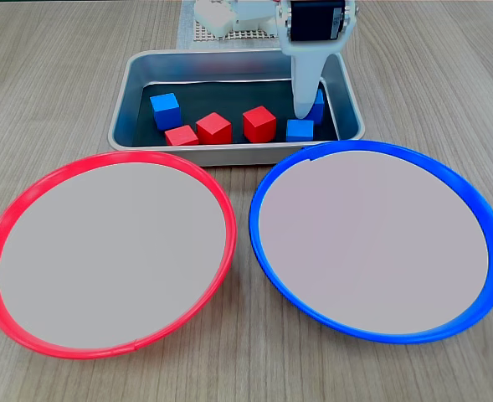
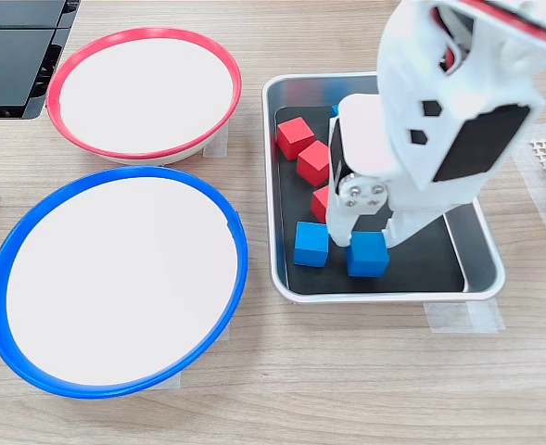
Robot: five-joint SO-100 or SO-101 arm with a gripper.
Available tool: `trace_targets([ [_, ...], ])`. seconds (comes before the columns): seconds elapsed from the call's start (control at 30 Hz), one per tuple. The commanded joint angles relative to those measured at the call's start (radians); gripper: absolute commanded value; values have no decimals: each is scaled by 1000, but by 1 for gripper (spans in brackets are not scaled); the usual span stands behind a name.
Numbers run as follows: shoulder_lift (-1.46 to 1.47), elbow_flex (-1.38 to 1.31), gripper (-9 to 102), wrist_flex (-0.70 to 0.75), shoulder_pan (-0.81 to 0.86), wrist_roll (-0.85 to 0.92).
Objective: Move six blocks tray to matching dishes
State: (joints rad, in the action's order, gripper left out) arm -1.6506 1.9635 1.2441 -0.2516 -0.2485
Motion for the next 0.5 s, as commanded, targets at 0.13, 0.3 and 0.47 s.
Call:
trace_targets([
  [0.13,-57,-463,0,330,84,95],
  [0.3,127,-658,0,109,115,84],
  [0.47,364,-727,8,-138,63,121],
])
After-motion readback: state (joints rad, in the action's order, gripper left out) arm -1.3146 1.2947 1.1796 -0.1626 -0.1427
